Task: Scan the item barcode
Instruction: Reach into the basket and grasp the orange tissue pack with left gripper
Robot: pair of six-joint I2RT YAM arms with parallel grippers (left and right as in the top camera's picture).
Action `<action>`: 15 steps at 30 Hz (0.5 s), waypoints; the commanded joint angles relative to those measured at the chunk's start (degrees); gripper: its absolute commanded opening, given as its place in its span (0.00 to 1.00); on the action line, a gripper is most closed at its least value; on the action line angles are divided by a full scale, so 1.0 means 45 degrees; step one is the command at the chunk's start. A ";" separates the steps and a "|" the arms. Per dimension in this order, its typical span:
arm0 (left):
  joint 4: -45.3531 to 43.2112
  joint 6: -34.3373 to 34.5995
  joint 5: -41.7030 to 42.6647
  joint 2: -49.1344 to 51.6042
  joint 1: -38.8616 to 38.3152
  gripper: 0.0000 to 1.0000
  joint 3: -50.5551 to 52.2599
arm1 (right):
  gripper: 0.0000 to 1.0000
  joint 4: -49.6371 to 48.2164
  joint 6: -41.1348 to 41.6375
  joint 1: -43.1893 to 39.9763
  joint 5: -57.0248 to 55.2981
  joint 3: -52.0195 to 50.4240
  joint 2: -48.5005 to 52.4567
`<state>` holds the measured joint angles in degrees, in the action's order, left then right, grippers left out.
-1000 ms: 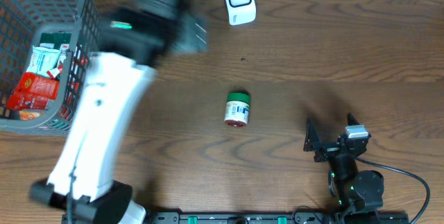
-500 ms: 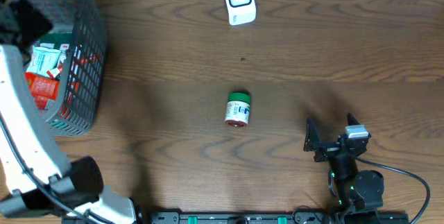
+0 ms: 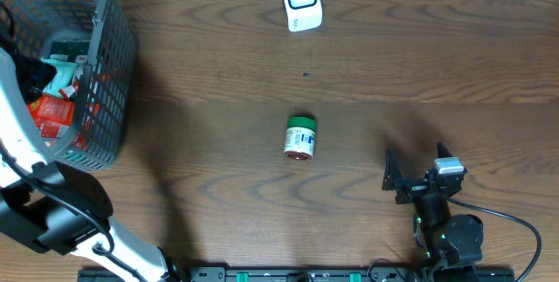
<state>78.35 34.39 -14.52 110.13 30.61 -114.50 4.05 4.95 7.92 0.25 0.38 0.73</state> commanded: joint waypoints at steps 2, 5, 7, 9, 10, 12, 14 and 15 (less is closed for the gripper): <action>-0.0573 0.0379 -0.0126 0.0306 0.0413 0.81 0.0937 | 0.99 0.0053 -0.0165 -0.0097 0.0010 -0.0015 -0.0019; -0.1025 0.0379 -0.0126 0.0321 0.0563 0.77 0.1627 | 0.99 0.0053 -0.0165 -0.0097 0.0010 -0.0015 -0.0019; -0.1365 0.0379 -0.0131 0.0321 0.0641 0.76 0.2098 | 0.99 0.0053 -0.0165 -0.0097 0.0010 -0.0015 -0.0019; -0.1962 0.0374 -0.0131 0.0321 0.0729 0.72 0.2773 | 0.99 0.0053 -0.0165 -0.0097 0.0010 -0.0015 -0.0019; -0.2191 0.0374 -0.0131 0.0321 0.0748 0.70 0.3002 | 0.99 0.0053 -0.0165 -0.0097 0.0015 -0.0015 -0.0019; -0.2594 0.0374 -0.0131 0.0321 0.0811 0.69 0.3405 | 0.99 0.0053 -0.0165 -0.0097 0.0010 -0.0015 -0.0019; -0.2934 0.0379 -0.0131 0.0321 0.0879 0.68 0.3755 | 0.99 0.0053 -0.0165 -0.0097 0.0010 -0.0015 -0.0019; -0.3123 0.0379 -0.0131 0.0321 0.0918 0.67 0.3939 | 0.99 0.0053 -0.0165 -0.0097 0.0010 -0.0015 -0.0019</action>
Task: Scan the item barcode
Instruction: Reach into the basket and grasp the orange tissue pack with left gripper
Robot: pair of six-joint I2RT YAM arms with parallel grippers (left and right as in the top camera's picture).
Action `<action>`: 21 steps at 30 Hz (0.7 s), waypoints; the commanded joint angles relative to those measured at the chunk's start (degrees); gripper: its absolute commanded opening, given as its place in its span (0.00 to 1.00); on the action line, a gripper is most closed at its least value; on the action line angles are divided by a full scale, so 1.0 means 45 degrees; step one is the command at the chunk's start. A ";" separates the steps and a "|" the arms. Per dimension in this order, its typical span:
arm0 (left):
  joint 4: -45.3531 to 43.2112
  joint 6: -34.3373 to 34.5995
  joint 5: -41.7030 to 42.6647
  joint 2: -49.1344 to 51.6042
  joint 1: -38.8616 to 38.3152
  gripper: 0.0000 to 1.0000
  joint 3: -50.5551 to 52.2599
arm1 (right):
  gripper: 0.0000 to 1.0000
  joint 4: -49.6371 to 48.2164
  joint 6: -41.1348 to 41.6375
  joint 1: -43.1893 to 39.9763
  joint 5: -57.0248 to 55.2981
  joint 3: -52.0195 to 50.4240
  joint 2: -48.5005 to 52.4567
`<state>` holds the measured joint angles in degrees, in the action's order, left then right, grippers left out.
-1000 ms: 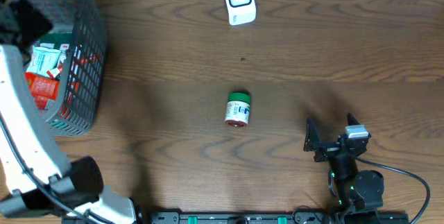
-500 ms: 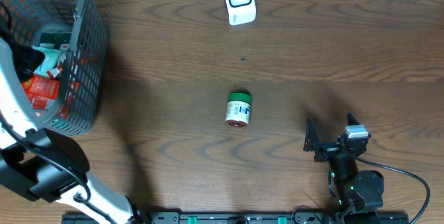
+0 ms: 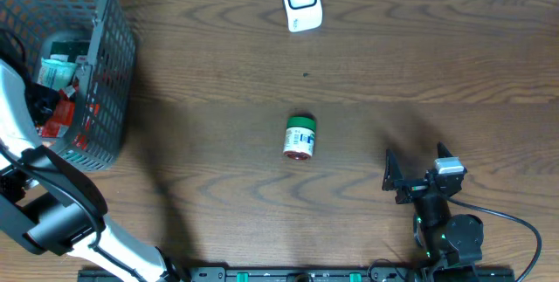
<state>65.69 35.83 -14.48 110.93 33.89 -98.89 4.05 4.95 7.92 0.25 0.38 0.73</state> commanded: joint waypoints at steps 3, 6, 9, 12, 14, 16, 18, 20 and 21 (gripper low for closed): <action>-0.0685 0.0058 -0.0146 0.0141 0.0321 0.64 0.0869 | 0.99 0.0053 -0.0165 -0.0097 0.0010 -0.0015 -0.0019; -0.1005 0.0058 -0.0141 0.0141 0.0491 0.63 0.1205 | 0.99 0.0053 -0.0165 -0.0097 0.0010 -0.0015 -0.0019; -0.1370 0.0053 -0.0141 0.0141 0.0641 0.60 0.1511 | 0.99 0.0053 -0.0165 -0.0097 0.0010 -0.0015 -0.0019; -0.1870 0.0058 -0.0136 0.0141 0.0685 0.56 0.1889 | 0.99 0.0053 -0.0165 -0.0097 0.0010 -0.0015 -0.0019; -0.2254 0.0053 -0.0131 0.0141 0.0680 0.54 0.2152 | 0.99 0.0053 -0.0165 -0.0097 0.0010 -0.0015 -0.0019; -0.2497 0.0058 -0.0131 0.0141 0.0680 0.52 0.2361 | 0.99 0.0053 -0.0165 -0.0097 0.0010 -0.0015 -0.0019; -0.2701 0.0058 -0.0131 0.0141 0.0680 0.52 0.2492 | 0.99 0.0053 -0.0165 -0.0097 0.0010 -0.0015 -0.0019; -0.2822 0.0058 -0.0131 0.0146 0.0680 0.48 0.2545 | 0.99 0.0053 -0.0165 -0.0097 0.0010 -0.0015 -0.0019; -0.2900 0.0058 -0.0131 0.0146 0.0680 0.47 0.2599 | 0.99 0.0053 -0.0165 -0.0097 0.0010 -0.0015 -0.0019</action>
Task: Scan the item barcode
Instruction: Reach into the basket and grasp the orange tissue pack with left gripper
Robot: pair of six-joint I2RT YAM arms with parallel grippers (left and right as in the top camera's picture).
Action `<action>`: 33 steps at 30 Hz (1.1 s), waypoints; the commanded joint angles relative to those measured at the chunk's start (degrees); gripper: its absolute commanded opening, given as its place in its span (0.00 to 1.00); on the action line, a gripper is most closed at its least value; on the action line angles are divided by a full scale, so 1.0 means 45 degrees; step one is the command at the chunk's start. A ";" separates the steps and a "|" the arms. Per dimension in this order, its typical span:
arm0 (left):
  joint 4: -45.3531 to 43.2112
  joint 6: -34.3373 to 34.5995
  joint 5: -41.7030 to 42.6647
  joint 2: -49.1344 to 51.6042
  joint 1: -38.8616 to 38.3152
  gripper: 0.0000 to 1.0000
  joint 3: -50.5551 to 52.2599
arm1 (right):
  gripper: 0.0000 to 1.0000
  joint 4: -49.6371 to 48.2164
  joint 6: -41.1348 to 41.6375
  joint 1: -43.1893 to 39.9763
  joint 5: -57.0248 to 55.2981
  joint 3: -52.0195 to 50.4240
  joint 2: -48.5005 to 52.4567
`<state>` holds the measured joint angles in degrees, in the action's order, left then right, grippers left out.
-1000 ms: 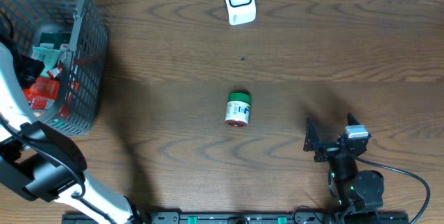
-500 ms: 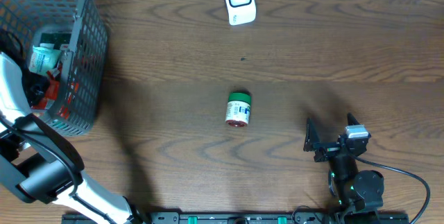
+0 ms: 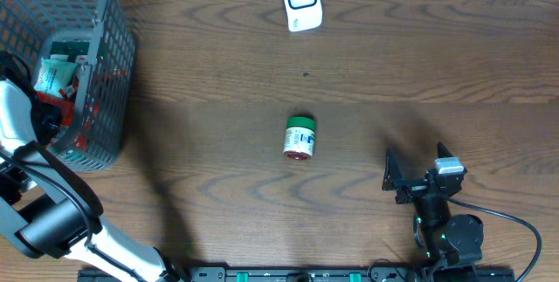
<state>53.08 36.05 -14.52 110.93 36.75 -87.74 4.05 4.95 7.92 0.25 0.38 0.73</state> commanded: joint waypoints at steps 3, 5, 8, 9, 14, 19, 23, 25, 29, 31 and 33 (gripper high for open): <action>-0.0393 0.0010 -0.0121 0.0146 0.0044 0.47 0.0340 | 0.99 0.0053 -0.0165 -0.0097 0.0010 -0.0015 -0.0019; -0.0641 0.0005 -0.0121 0.0151 0.0044 0.45 0.0549 | 0.99 0.0053 -0.0165 -0.0097 0.0010 -0.0015 -0.0019; -0.0855 0.0005 -0.0121 0.0151 0.0044 0.42 0.0733 | 0.99 0.0053 -0.0165 -0.0097 0.0010 -0.0015 -0.0019; -0.0903 0.0005 -0.0121 0.0151 0.0044 0.41 0.0763 | 0.99 0.0053 -0.0165 -0.0097 0.0010 -0.0015 -0.0019; -0.1015 0.0010 -0.0117 0.0151 0.0044 0.29 0.0889 | 0.99 0.0053 -0.0165 -0.0097 0.0010 -0.0015 -0.0019; -0.1253 0.0005 -0.0117 0.0151 0.0044 0.13 0.1151 | 0.99 0.0053 -0.0165 -0.0097 0.0010 -0.0015 -0.0019; -0.1311 0.0000 -0.0015 0.0112 0.0044 0.08 0.1083 | 0.99 0.0053 -0.0165 -0.0097 0.0010 -0.0015 -0.0019; -0.1297 -0.0092 -0.0010 0.0039 0.0044 0.07 0.0918 | 0.99 0.0053 -0.0165 -0.0097 0.0010 -0.0015 -0.0019; -0.1307 -0.0087 -0.0019 -0.0651 0.0044 0.07 0.0685 | 0.99 0.0053 -0.0165 -0.0097 0.0010 -0.0015 -0.0019; -0.1311 -0.0083 -0.0015 -0.1214 0.0044 0.07 0.0549 | 0.99 0.0053 -0.0165 -0.0097 0.0010 -0.0015 -0.0019; -0.1360 -0.0078 -0.0015 -0.2147 0.0044 0.07 0.0442 | 0.99 0.0053 -0.0165 -0.0097 0.0010 -0.0015 -0.0019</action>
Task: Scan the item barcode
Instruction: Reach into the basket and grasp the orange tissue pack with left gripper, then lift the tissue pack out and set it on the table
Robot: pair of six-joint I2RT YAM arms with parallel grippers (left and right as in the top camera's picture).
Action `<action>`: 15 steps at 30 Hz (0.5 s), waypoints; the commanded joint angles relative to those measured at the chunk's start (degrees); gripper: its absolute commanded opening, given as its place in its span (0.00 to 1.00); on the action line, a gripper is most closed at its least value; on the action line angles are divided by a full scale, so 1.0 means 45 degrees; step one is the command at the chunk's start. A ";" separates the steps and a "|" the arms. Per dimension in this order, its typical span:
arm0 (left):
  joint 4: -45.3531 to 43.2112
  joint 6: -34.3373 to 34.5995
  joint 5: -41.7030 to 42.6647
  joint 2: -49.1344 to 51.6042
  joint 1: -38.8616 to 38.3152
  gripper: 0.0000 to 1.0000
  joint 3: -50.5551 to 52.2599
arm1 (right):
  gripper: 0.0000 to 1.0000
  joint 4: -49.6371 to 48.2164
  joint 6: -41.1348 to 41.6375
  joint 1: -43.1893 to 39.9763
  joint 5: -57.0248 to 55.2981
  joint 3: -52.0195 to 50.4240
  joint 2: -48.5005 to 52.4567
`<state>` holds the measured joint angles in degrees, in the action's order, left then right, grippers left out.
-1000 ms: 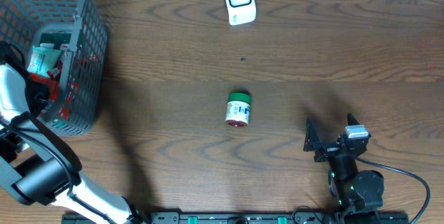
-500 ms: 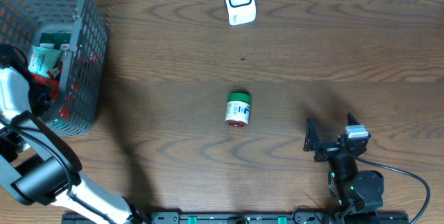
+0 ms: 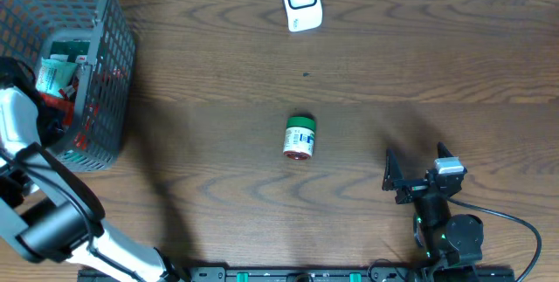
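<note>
A small jar (image 3: pixel 300 137) with a green lid lies on its side at the middle of the wooden table. The white barcode scanner (image 3: pixel 301 1) stands at the far edge. My left arm (image 3: pixel 17 125) reaches into the grey wire basket (image 3: pixel 109 81) at the left. Its gripper (image 3: pixel 51 113) shows only as a dark shape low among the red and green packets, and its jaws are hidden. My right gripper (image 3: pixel 395 180) rests at the near right, well away from the jar, fingers apart and holding nothing.
The basket holds several packets, among them a green and white one (image 3: pixel 54 72) and red ones (image 3: pixel 83 134). A cable (image 3: pixel 515 225) runs from the right arm's base near the front edge.
The left arm has shifted very slightly inside the basket. The jar, scanner and right arm have not moved.
At first my left gripper was deep in the basket over the packets. It then sat lower and nearer the basket's left side, and the basket had shifted a little. It stays there now. The jar, scanner and right arm stayed put throughout.
</note>
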<state>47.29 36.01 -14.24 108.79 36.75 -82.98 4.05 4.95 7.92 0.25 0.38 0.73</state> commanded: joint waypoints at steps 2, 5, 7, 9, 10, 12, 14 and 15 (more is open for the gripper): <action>-0.0199 -0.0068 -0.0083 -0.2458 0.0044 0.07 -0.0627 | 0.99 0.0053 -0.0165 -0.0097 0.0010 -0.0015 -0.0019; -0.0403 -0.0010 -0.0058 -0.3653 0.0044 0.07 -0.0627 | 0.99 0.0053 -0.0165 -0.0097 0.0010 -0.0015 -0.0019; -0.0544 -0.0015 0.0233 -0.4439 0.0044 0.07 -0.0627 | 0.99 0.0053 -0.0165 -0.0097 0.0010 -0.0015 -0.0019; -0.0622 -0.0019 0.1059 -0.5139 0.0039 0.07 -0.0627 | 0.99 0.0053 -0.0165 -0.0097 0.0010 -0.0015 -0.0019; -0.0636 -0.0019 0.1647 -0.5489 0.0039 0.07 -0.0627 | 0.99 0.0053 -0.0165 -0.0097 0.0010 -0.0015 -0.0019; -0.0627 -0.0034 0.3094 -0.6261 0.0015 0.07 -0.0627 | 0.99 0.0053 -0.0165 -0.0097 0.0010 -0.0015 -0.0019; -0.0622 -0.0131 0.4541 -0.7009 -0.0058 0.07 -0.0627 | 0.99 0.0053 -0.0165 -0.0097 0.0010 -0.0015 -0.0019; -0.0631 -0.0204 0.5095 -0.7344 -0.0121 0.07 -0.0627 | 0.99 0.0053 -0.0165 -0.0097 0.0010 -0.0015 -0.0019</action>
<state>44.56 36.01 -3.25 79.85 36.69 -85.01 4.05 4.95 7.92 0.25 0.38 0.73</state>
